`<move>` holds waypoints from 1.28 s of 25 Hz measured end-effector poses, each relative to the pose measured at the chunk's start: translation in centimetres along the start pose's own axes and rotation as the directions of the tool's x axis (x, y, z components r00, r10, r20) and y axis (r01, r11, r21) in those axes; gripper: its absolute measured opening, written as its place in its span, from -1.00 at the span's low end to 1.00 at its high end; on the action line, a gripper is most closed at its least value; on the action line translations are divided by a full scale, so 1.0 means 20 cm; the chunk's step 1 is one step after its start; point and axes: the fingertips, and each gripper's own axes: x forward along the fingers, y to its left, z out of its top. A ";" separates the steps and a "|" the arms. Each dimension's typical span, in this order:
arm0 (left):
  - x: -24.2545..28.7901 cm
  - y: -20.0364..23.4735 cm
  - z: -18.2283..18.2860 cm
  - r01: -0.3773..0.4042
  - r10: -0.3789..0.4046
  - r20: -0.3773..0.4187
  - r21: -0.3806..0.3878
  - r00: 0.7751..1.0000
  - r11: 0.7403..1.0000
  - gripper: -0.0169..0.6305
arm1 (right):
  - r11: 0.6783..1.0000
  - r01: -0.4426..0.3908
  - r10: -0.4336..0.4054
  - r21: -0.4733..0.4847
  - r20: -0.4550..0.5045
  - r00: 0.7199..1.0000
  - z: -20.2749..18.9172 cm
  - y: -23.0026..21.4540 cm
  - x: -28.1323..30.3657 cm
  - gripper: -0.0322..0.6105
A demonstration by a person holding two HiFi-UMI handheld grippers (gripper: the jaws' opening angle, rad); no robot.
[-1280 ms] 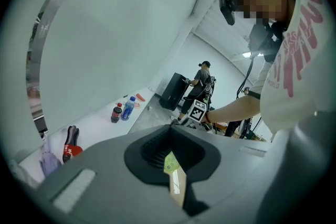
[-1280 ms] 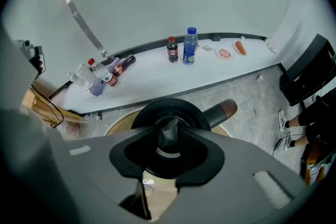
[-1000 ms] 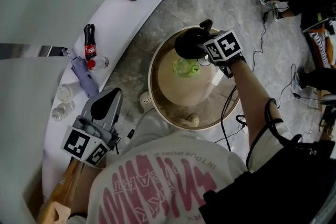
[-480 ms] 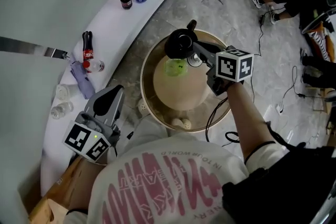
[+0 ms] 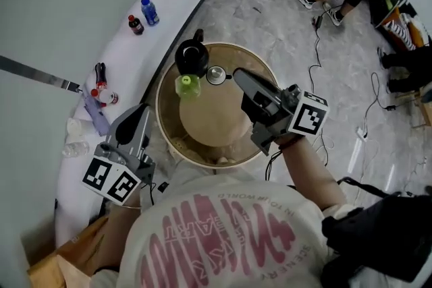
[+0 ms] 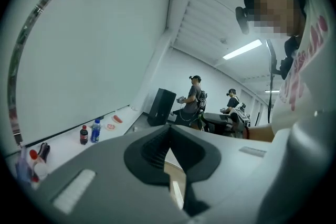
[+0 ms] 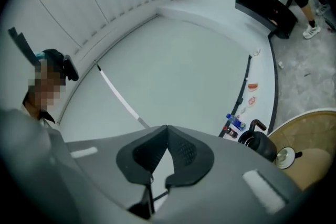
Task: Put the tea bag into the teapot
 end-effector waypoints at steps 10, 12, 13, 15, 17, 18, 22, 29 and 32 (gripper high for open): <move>0.02 -0.60 -0.07 0.046 -0.047 0.029 0.051 0.998 0.998 -0.90 | 0.963 -0.033 0.000 -0.267 -0.121 0.993 0.00 0.31 -0.53 -0.89; 0.01 -0.67 -0.04 0.046 -0.050 0.043 0.081 0.998 0.996 -0.90 | 0.967 -0.038 0.009 -0.251 -0.116 0.993 -0.02 0.32 -0.62 -0.89; 0.00 -0.70 -0.03 0.046 -0.051 0.047 0.096 0.998 0.994 -0.90 | 0.970 -0.041 0.014 -0.242 -0.113 0.994 -0.03 0.33 -0.65 -0.89; -0.03 -0.72 -0.02 0.045 -0.051 0.050 0.119 0.997 0.992 -0.90 | 0.972 -0.041 0.017 -0.231 -0.104 0.994 -0.05 0.32 -0.70 -0.89; -0.06 -0.73 -0.04 0.033 -0.040 0.048 0.124 0.998 0.992 -0.90 | 0.968 -0.032 0.004 -0.249 -0.112 0.994 -0.08 0.32 -0.72 -0.89; -0.08 -0.73 -0.05 0.025 -0.031 0.047 0.120 0.998 0.992 -0.90 | 0.963 -0.029 -0.004 -0.269 -0.123 0.992 -0.09 0.32 -0.73 -0.89; -0.12 -0.79 -0.10 0.012 -0.015 0.031 0.107 0.999 0.994 -0.90 | 0.940 -0.037 -0.020 -0.339 -0.164 0.986 -0.14 0.36 -0.78 -0.89; -0.14 -0.82 -0.15 0.019 -0.021 0.014 0.113 1.000 0.993 -0.90 | 0.931 -0.037 -0.032 -0.364 -0.181 0.983 -0.17 0.36 -0.79 -0.89; -0.13 -0.83 -0.16 0.026 -0.027 0.009 0.110 1.000 0.994 -0.90 | 0.931 -0.038 -0.032 -0.364 -0.185 0.982 -0.17 0.36 -0.78 -0.89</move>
